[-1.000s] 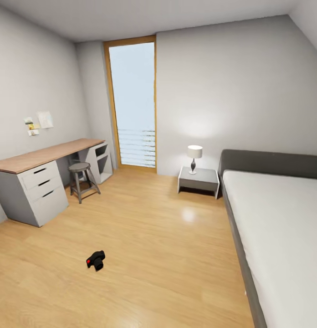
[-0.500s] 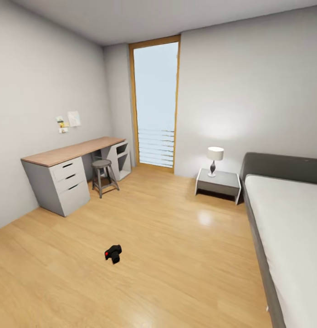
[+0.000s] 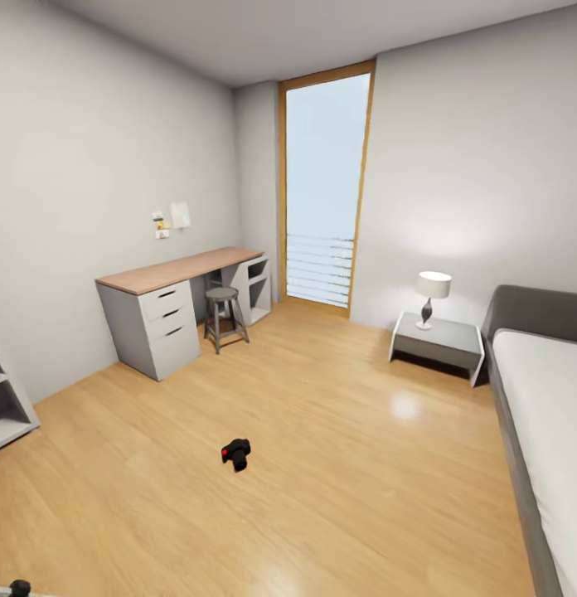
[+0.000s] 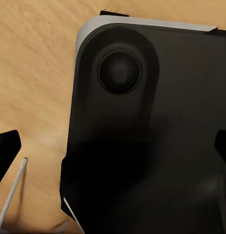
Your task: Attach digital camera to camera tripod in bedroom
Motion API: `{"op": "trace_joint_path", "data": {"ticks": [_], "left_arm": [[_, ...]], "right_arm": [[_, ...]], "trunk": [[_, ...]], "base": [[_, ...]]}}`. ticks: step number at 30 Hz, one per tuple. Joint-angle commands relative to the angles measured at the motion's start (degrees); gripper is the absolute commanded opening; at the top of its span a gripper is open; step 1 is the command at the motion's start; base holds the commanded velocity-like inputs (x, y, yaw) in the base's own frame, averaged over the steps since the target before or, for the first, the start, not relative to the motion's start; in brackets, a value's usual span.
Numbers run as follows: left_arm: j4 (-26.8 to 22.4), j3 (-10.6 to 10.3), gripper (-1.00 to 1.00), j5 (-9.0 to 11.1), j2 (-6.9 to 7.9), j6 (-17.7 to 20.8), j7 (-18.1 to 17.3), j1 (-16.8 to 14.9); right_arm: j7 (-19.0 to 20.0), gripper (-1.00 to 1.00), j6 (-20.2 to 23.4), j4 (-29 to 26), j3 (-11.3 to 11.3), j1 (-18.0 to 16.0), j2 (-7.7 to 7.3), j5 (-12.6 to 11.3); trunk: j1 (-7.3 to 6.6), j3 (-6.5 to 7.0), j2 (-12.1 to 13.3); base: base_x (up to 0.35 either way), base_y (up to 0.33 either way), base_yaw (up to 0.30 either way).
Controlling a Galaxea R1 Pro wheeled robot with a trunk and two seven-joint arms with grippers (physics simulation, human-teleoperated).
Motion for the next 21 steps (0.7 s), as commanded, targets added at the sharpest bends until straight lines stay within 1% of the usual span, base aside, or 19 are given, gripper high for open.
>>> {"op": "trace_joint_path", "data": {"ticks": [1,3,11,15,21], "left_arm": [[-0.1,0.3,1.0,0.4,-0.01,-0.1,0.0,0.0],[0.0,0.3,1.0,0.4,-0.01,-0.1,0.0,0.0],[-0.1,0.3,1.0,0.4,-0.01,-0.1,0.0,0.0],[-0.1,0.3,1.0,0.4,-0.01,-0.1,0.0,0.0],[-0.1,0.3,1.0,0.4,0.0,-0.1,0.0,0.0]], "right_arm": [[0.0,1.0,-0.1,0.0,0.0,0.0,0.02,0.2],[0.0,1.0,-0.4,0.0,0.0,0.0,0.03,0.3],[0.0,1.0,-1.2,0.1,-0.2,0.0,0.11,2.3],[0.0,1.0,-1.3,0.1,-0.3,0.0,0.12,2.7],[-0.1,1.0,-1.3,0.1,-0.3,0.0,0.13,2.6]], "trunk": [[0.0,-0.04,0.0],[0.0,-0.04,0.0],[0.0,-0.04,0.0],[0.0,-0.04,0.0],[0.0,-0.04,0.0]], "base": [[0.0,0.0,0.283],[0.0,0.0,0.283],[0.0,0.0,0.283],[0.0,0.0,0.283],[0.0,0.0,0.284]]}}
